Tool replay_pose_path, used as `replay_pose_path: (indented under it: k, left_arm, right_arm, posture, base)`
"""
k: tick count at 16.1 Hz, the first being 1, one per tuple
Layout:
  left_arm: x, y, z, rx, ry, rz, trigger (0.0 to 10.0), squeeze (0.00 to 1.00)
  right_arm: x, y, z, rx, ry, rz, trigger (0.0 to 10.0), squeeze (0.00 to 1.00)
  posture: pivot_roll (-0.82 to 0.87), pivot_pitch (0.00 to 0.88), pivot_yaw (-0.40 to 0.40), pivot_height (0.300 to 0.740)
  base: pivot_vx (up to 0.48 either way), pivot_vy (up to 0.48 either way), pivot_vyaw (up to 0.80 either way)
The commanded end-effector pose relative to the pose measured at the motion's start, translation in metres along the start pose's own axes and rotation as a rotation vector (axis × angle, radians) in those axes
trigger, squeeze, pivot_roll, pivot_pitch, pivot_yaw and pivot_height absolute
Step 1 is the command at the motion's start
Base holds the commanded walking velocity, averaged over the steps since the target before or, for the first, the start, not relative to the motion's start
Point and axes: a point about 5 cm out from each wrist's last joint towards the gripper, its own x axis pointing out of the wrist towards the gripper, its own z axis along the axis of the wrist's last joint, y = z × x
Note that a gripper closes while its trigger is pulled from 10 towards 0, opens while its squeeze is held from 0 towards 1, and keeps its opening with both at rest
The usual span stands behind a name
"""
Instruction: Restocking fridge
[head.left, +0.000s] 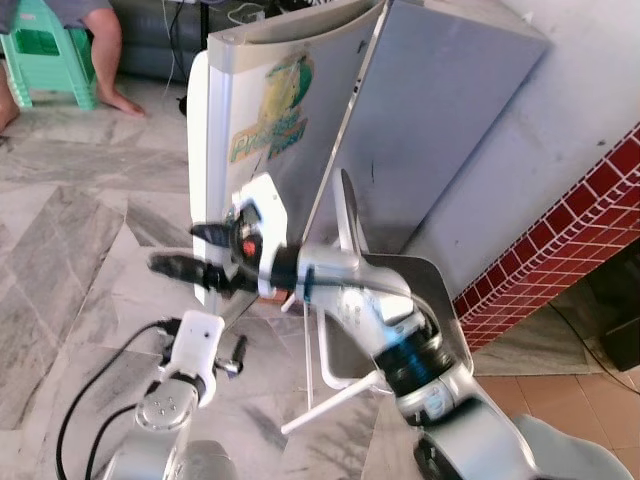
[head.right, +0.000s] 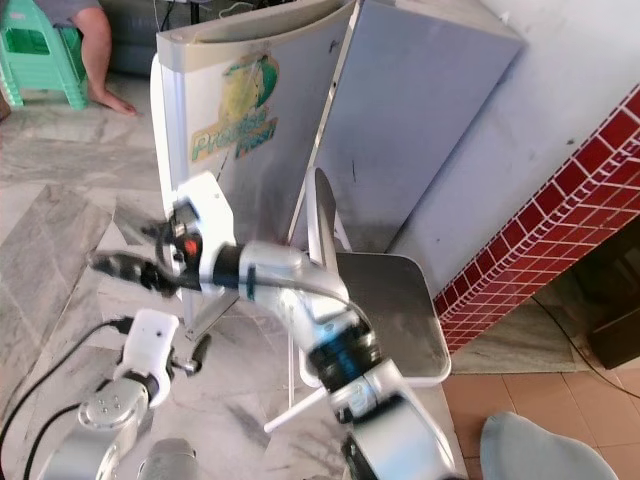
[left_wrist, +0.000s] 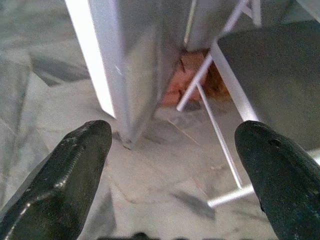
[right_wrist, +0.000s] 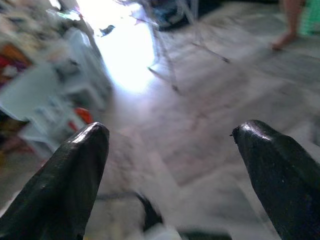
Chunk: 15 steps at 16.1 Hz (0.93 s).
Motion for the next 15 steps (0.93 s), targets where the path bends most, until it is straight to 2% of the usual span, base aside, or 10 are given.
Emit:
replay_pose_path:
  k: [1, 2, 3, 5, 6, 9, 11, 13, 15]
  left_arm:
    - [0.001, -0.001, 0.002, 0.003, -0.021, 0.000, 10.0, 0.00]
    - [0.002, -0.002, 0.002, 0.022, -0.021, -0.008, 10.0, 0.00]
    - [0.002, -0.002, 0.003, 0.031, -0.030, -0.002, 10.0, 0.00]
    - [0.002, -0.001, 0.006, 0.034, -0.061, 0.039, 10.0, 0.00]
    - [0.002, 0.005, 0.011, 0.009, -0.098, 0.088, 10.0, 0.00]
    - [-0.001, 0.008, 0.014, -0.020, -0.139, 0.133, 10.0, 0.00]
    - [-0.001, 0.007, 0.015, -0.052, -0.146, 0.125, 10.0, 0.00]
    - [-0.003, 0.006, 0.016, -0.047, -0.168, 0.108, 10.0, 0.00]
    - [-0.004, 0.006, 0.015, -0.062, -0.177, 0.116, 10.0, 0.00]
  right_arm:
    - [0.000, 0.002, -0.007, -0.013, 0.000, -0.043, 10.0, 0.00]
    - [-0.013, -0.021, -0.013, -0.128, 0.014, -0.248, 10.0, 0.00]
    - [-0.020, -0.034, -0.014, -0.180, 0.011, -0.367, 10.0, 0.00]
    - [-0.047, -0.067, -0.012, -0.300, 0.004, -0.654, 10.0, 0.00]
    - [-0.077, -0.087, -0.013, -0.245, -0.038, -0.782, 10.0, 0.00]
    - [-0.126, -0.100, -0.018, -0.257, -0.047, -0.910, 10.0, 0.00]
    - [-0.152, -0.104, -0.023, -0.258, -0.038, -0.986, 10.0, 0.00]
    - [-0.162, -0.106, -0.027, -0.241, -0.034, -1.029, 10.0, 0.00]
    - [-0.172, -0.103, -0.030, -0.227, -0.072, -1.066, 10.0, 0.00]
  posture:
    - [0.28, 0.000, -0.175, 0.740]
    - [0.28, 0.000, -0.174, 0.740]
    - [0.27, 0.000, -0.171, 0.740]
    - [0.27, 0.001, -0.171, 0.740]
    - [0.26, 0.005, -0.169, 0.740]
    - [0.24, 0.017, -0.156, 0.740]
    - [0.23, 0.023, -0.150, 0.740]
    - [0.22, 0.026, -0.149, 0.740]
    - [0.21, 0.035, -0.144, 0.740]
  base:
    - [0.000, 0.000, 0.00]
    - [0.000, 0.000, 0.00]
    - [0.000, 0.000, 0.00]
    - [0.000, 0.000, 0.00]
    - [0.000, 0.000, 0.00]
    - [0.000, 0.000, 0.00]
    - [0.000, 0.000, 0.00]
    - [0.000, 0.122, 0.00]
    - [0.000, 0.426, -0.62]
